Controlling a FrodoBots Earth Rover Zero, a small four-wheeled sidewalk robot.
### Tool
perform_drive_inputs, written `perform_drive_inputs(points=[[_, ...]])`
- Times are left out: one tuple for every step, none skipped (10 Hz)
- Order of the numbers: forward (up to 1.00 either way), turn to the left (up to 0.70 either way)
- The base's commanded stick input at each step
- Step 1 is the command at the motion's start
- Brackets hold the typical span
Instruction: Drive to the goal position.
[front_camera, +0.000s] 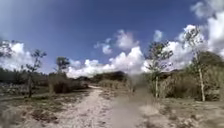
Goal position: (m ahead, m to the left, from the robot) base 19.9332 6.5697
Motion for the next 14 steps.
perform_drive_inputs(points=[[0.6, 0.0], [0.6, 0.0], [0.6, 0.0], [0.6, 0.0], [0.6, 0.0], [0.6, 0.0], [0.6, 0.02], [0.6, 0.12], [0.6, 0.15], [0.6, 0.01], [0.6, 0.0], [0.6, 0.0], [0.6, 0.0], [0.6, 0.0]])
